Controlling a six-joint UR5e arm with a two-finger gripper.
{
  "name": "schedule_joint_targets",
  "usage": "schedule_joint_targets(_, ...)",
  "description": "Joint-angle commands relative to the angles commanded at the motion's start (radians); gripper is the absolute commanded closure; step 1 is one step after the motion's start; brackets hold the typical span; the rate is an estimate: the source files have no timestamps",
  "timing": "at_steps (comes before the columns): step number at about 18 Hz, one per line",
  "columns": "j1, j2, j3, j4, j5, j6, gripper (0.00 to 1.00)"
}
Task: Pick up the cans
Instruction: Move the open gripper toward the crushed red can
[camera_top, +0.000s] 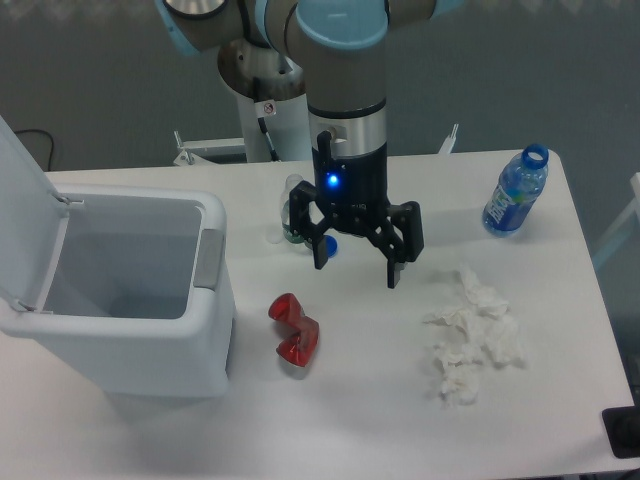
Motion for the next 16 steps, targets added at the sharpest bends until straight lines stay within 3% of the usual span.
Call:
schedule_joint_targets(7,0.000,-0.008,0.003,0.002,0.009,-0.003,0.00)
schedule_joint_targets(16,-0.017,-0.064,-0.026,0.037,0.021,-0.037,0.00)
